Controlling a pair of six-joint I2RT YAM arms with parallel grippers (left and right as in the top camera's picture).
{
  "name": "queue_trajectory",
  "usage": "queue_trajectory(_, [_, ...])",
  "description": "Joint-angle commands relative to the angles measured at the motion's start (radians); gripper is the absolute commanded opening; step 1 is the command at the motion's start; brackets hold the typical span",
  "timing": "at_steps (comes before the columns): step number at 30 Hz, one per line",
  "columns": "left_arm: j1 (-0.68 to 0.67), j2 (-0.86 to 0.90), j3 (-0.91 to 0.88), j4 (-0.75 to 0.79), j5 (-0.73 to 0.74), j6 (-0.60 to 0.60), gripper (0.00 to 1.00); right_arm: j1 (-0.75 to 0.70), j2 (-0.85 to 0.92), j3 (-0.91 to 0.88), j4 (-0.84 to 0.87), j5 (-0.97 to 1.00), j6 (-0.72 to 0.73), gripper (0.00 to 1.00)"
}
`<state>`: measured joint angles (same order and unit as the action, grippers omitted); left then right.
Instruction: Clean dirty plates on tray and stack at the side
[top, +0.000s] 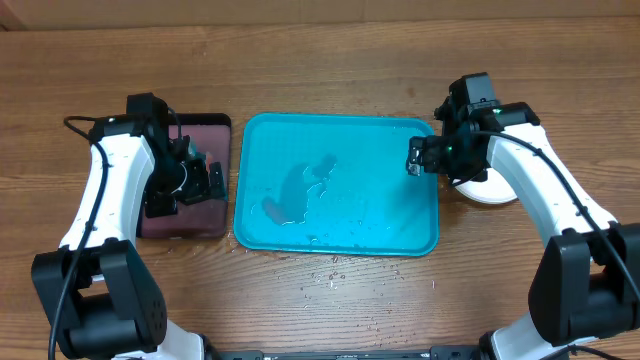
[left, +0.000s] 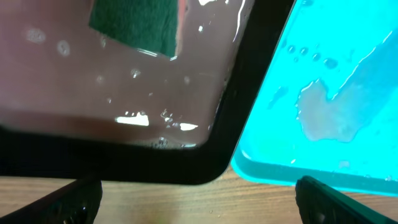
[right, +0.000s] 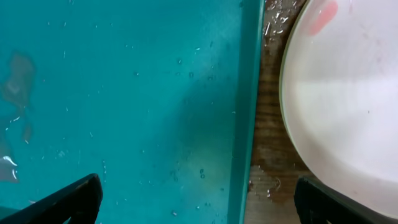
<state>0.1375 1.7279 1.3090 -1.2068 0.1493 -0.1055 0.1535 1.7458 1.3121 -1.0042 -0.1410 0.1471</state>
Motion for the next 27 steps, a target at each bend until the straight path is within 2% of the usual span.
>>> queue_trajectory(1, [0.0,-0.07,-0.031,0.001,-0.011,-0.007,1.0,0.018,-0.073,0.031,-0.014,0.061,0.027,1.0])
queue_trajectory(10, [0.0,-0.338,-0.219,0.118,-0.015,-0.006,1.0,0.039,-0.23,-0.009,-0.017,0.089,0.036,1.0])
queue_trajectory(16, [0.0,-0.629,-0.378,0.233,-0.024,0.029,1.0,0.068,-0.454,-0.158,0.1,0.131,0.055,1.0])
queue_trajectory(21, [0.0,-0.936,-0.492,0.32,0.058,0.09,1.0,0.071,-0.706,-0.329,0.18,0.15,0.063,1.0])
queue_trajectory(27, [0.0,-1.112,-0.539,0.356,0.043,0.072,1.0,0.07,-0.89,-0.397,0.188,0.151,0.063,1.0])
